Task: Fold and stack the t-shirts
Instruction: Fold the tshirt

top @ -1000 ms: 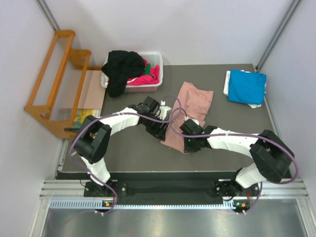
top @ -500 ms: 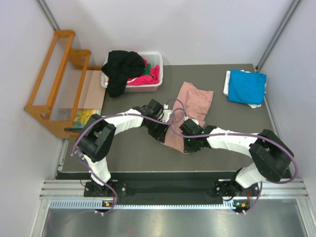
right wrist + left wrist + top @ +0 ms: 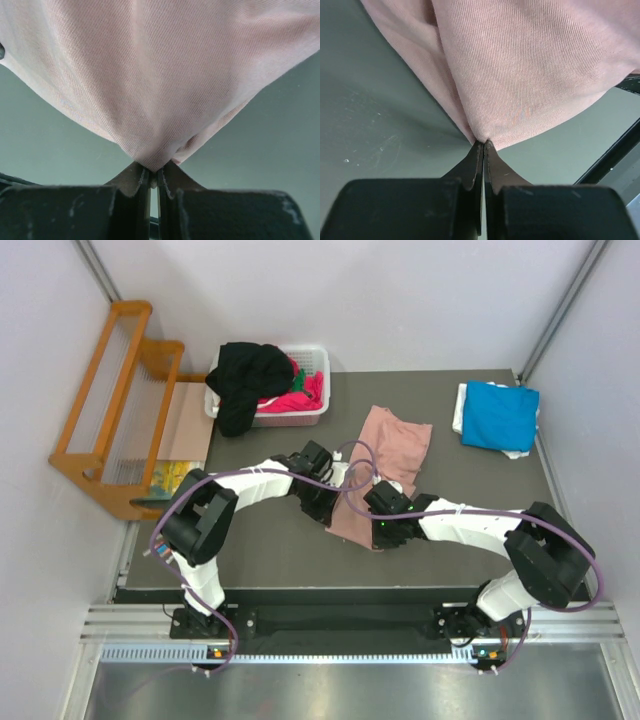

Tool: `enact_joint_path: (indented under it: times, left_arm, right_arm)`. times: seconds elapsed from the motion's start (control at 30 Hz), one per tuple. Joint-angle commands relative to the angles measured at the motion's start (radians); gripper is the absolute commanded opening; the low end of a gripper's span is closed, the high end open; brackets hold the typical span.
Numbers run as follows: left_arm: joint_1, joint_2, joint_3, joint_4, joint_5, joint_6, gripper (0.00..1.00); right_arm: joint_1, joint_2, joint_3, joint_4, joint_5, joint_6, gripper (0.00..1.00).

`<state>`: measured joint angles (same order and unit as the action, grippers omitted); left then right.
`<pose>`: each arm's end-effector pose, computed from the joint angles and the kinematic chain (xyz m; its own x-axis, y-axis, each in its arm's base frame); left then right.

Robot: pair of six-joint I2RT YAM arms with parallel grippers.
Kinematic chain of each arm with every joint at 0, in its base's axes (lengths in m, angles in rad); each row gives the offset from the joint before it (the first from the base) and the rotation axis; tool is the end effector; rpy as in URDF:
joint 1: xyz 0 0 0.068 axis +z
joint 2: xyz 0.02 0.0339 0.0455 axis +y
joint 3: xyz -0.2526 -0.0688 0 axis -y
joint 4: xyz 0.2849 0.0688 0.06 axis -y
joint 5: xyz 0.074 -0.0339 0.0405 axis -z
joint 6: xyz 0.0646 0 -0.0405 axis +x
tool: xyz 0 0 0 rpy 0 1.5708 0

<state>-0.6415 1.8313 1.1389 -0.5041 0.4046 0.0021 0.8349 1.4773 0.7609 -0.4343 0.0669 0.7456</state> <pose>0.2984 -0.2546 0.0977 -0.7443 0.5583 -0.3664 0.6670 0.6492 -0.3656 0.2094 0.2248 0.0967 -0.9396 -0.0291 -0.3410 -0.1141 0.9660 0.2318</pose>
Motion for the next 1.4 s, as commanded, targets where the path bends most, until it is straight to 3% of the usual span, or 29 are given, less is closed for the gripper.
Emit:
enact_joint_path:
  times: [0.0, 0.3, 0.67, 0.97, 1.1, 1.37]
  left_arm:
    - [0.002, 0.002, 0.048, -0.016, 0.023, 0.013, 0.00]
    - [0.000, -0.102, 0.084, -0.161, 0.124, 0.081, 0.00]
    - [-0.041, -0.239, 0.102, -0.520, 0.237, 0.268, 0.00]
    - [-0.078, -0.305, 0.209, -0.622, 0.264, 0.292, 0.00]
    - [-0.076, -0.288, 0.312, -0.593, 0.203, 0.271, 0.00]
    - [-0.014, -0.126, 0.573, -0.443, 0.037, 0.176, 0.00]
  right_arm:
    - [-0.002, -0.015, 0.014, 0.025, -0.003, 0.021, 0.00]
    - [0.013, -0.164, -0.041, -0.037, -0.026, 0.038, 0.00]
    - [0.147, -0.371, -0.089, -0.133, -0.064, 0.168, 0.00]
    - [0.277, -0.476, 0.101, -0.302, 0.059, 0.245, 0.00]
    - [0.254, -0.477, 0.230, -0.369, 0.177, 0.183, 0.00]
    - [0.035, -0.437, 0.288, -0.337, 0.149, 0.026, 0.00]
